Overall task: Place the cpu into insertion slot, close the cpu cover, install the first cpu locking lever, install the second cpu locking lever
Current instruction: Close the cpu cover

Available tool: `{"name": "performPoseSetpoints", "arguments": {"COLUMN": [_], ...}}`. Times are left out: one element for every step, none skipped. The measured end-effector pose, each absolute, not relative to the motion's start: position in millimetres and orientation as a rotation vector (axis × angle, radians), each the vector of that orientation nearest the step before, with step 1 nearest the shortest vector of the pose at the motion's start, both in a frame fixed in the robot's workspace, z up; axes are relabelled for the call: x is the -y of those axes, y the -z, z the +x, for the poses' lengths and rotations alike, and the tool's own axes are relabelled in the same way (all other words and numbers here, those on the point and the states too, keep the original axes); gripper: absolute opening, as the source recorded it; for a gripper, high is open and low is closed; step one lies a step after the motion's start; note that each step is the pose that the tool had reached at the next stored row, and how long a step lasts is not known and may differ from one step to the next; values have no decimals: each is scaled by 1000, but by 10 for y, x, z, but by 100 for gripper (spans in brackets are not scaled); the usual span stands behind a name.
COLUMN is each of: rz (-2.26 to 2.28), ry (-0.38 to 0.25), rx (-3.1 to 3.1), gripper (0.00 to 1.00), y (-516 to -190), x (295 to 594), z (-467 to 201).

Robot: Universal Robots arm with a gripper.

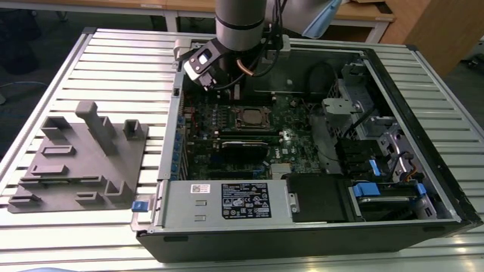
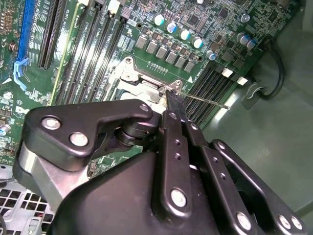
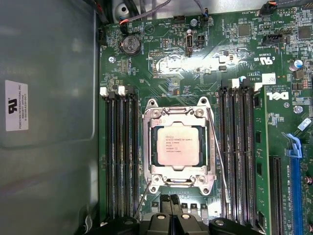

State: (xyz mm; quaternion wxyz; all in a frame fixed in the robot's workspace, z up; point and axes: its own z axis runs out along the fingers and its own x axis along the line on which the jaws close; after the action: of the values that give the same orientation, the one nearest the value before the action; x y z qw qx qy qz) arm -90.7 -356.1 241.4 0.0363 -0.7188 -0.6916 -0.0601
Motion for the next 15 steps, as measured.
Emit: {"name": "performPoseSetpoints", "arguments": {"rz": [-2207, -2208, -2207, -2207, -2207, -2207, -2207, -2207, -2207, -2207, -2207, -2207, -2207, -2207, -2207], "ry": [185, 185, 185, 185, 185, 185, 185, 185, 185, 185, 185, 185, 185, 185, 185], "rx": [2124, 2124, 2124, 2124, 2124, 2124, 2124, 2124, 2124, 2124, 2124, 2124, 2124, 2124, 2124], "gripper": [11, 11, 11, 11, 11, 11, 11, 11, 11, 11, 11, 11, 11, 11, 11], "y": [-2418, -2426, -2437, -2451, -2466, -2480, -2493, -2506, -2517, -2524, -2524, -2524, -2528, -2531, -2532], "x": [3562, 3562, 3561, 3561, 3561, 3561, 3561, 3561, 3561, 3561, 3561, 3561, 3561, 3561, 3561], "z": [-907, -908, -907, -907, -907, -907, -907, -907, -907, -907, -907, -907, -907, -907, -907]}}
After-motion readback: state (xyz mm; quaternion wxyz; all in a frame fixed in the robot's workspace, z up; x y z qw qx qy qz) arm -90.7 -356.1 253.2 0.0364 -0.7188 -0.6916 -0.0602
